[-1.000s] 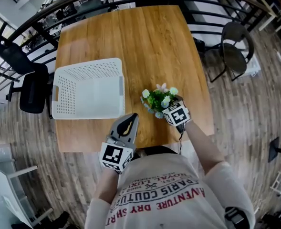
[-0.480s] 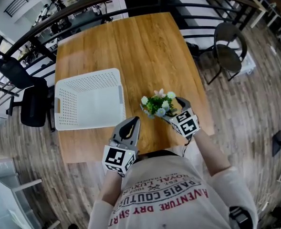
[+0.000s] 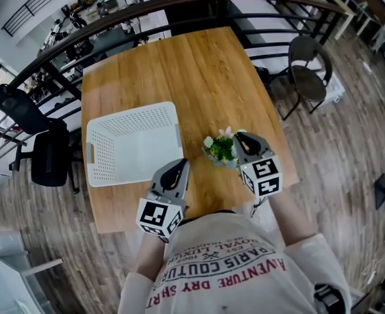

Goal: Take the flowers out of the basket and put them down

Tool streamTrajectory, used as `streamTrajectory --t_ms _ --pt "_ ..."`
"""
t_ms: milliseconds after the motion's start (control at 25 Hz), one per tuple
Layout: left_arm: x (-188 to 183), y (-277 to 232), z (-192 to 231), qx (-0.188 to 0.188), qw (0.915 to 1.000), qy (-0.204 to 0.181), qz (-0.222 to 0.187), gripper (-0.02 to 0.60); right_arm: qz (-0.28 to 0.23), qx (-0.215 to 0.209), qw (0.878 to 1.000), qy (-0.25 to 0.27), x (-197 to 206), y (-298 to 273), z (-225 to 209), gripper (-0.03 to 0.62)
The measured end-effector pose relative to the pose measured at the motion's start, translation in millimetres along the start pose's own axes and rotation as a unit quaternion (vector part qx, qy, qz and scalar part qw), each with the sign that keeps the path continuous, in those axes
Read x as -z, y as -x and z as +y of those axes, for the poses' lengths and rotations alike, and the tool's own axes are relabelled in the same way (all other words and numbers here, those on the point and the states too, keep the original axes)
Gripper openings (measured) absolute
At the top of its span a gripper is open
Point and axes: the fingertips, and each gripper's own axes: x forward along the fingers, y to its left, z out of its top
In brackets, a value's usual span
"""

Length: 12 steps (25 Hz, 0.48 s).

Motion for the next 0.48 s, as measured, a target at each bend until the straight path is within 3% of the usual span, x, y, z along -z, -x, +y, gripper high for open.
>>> streamTrajectory --t_ms 280,480 --pt "-23 41 48 -0.026 0.9995 -0.011 -0.016 0.015 -0.080 -0.023 0.996 -0.017 -61 1 58 0.032" --pt "-39 70 82 -0.058 0.9975 -0.019 -0.034 0.015 -0.117 -0.052 0.992 0.010 -87 -1 109 0.031"
